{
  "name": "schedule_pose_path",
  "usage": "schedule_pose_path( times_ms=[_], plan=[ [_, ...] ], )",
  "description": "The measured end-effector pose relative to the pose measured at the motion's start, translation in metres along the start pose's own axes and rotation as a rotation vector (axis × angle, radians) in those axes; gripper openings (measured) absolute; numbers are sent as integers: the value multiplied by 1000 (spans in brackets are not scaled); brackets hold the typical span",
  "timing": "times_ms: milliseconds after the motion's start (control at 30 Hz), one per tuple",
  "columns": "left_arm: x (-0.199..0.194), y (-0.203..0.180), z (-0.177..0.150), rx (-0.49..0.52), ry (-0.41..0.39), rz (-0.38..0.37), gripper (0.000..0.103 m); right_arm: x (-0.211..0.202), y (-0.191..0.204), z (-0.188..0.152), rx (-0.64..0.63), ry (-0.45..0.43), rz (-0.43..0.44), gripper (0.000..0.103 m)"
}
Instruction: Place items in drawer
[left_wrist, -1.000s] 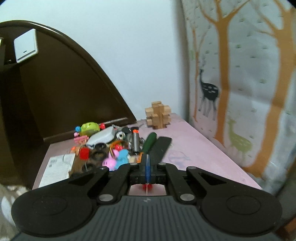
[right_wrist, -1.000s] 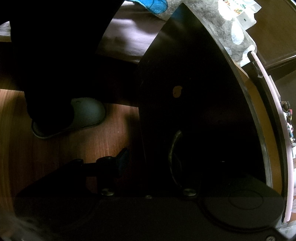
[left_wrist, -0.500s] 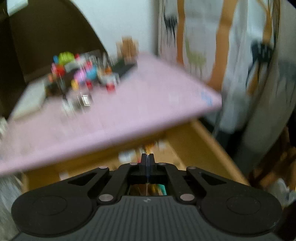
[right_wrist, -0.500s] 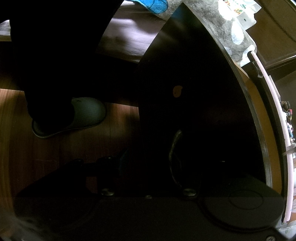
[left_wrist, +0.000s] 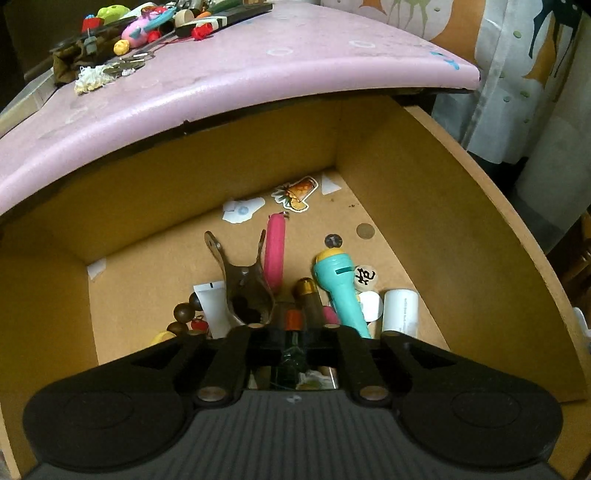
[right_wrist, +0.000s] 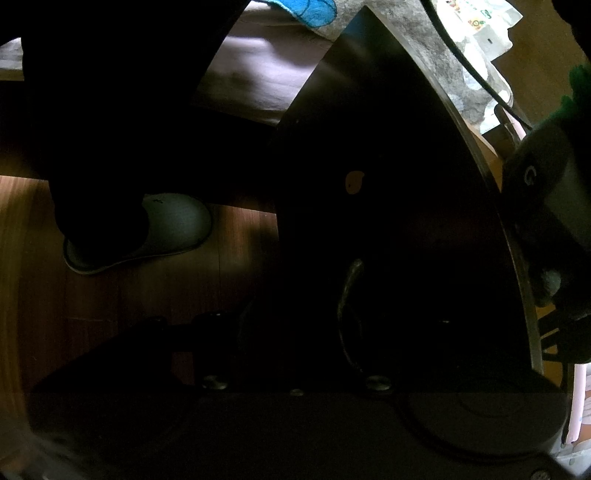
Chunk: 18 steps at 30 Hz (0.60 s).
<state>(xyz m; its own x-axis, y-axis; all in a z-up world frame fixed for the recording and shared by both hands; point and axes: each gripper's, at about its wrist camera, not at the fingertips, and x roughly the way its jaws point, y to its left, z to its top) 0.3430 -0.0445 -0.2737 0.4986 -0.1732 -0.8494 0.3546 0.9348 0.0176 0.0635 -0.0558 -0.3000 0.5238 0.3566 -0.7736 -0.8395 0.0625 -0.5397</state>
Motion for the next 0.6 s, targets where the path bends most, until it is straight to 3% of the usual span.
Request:
schedule_pose_path(
  times_ms=[100,333,600],
  plan=[
    [-11,4,3,-23,-32,-1,56,0,1,0,0,0,-1,51],
    [-52,17,21,-74,-137,-10,56,0,0,-1,1,0,0,51],
    [-83,32,69,-68,-285,48,56,0,0,-2,2,-1,1,52]
  ],
)
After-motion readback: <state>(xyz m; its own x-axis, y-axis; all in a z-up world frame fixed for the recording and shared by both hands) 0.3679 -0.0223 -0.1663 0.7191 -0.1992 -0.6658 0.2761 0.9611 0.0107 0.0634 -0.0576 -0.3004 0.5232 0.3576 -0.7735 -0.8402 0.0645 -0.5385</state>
